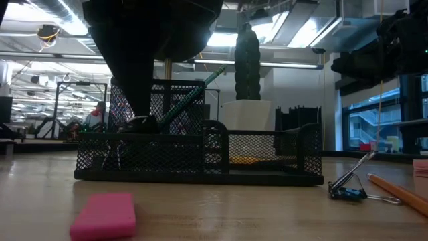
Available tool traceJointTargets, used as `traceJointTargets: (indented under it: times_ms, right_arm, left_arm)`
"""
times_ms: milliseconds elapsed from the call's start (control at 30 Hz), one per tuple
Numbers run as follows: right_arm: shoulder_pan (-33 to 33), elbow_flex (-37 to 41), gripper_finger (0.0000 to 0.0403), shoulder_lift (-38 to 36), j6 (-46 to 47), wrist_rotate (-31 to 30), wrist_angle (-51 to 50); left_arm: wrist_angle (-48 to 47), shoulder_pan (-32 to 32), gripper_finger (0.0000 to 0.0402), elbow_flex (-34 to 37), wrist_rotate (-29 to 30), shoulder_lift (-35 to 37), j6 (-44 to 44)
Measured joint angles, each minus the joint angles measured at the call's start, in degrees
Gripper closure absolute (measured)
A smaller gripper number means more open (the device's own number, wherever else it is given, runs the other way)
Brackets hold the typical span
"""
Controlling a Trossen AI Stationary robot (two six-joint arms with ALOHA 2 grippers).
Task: Pick and place office supplies into organizer
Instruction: Put the left black binder clip into the desk organizer
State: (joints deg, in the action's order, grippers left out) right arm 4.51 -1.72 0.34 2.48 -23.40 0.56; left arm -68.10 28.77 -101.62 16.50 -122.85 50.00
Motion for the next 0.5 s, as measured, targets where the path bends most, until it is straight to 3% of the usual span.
traceJointTargets:
  times_ms: [500]
  right_arm:
    - [0.02, -0.02, 0.0284, 0.00, 0.02, 0.00, 0.00]
  left_arm:
    - [0.59, -0.04, 0.0398, 0.00, -4.43, -0.42, -0.80]
